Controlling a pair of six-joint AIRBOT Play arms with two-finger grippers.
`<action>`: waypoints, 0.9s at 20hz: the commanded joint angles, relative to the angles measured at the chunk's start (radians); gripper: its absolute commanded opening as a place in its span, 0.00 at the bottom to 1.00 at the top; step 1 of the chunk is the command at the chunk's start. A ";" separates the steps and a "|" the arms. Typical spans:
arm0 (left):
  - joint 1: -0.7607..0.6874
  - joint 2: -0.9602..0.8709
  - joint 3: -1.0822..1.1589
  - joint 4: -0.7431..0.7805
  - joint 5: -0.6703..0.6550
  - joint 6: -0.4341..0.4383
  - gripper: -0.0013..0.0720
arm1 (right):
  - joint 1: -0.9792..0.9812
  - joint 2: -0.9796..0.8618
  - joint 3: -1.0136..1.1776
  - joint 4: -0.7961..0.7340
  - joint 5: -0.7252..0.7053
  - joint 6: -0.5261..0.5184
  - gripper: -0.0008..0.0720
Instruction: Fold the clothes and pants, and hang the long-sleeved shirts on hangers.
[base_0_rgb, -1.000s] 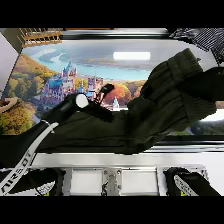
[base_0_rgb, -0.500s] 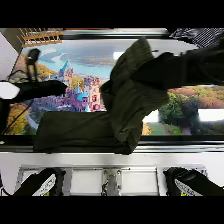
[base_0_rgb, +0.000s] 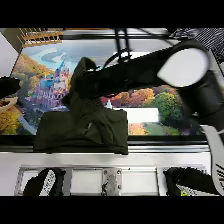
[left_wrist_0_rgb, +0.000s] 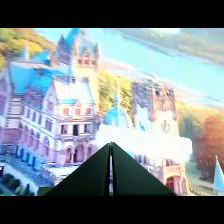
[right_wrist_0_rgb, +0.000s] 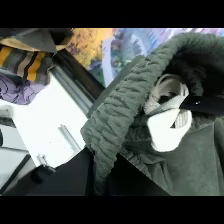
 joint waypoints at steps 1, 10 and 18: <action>0.078 0.034 0.001 0.000 0.004 0.000 0.03 | 0.095 -0.095 0.001 -0.027 -0.135 0.025 0.06; 0.123 0.034 0.005 0.000 0.056 0.001 0.03 | 0.220 -0.297 0.001 -0.023 -0.372 -0.016 0.06; 0.123 -0.055 0.203 0.008 -0.051 0.001 0.03 | 0.402 -0.643 0.014 0.400 -0.817 -0.531 1.00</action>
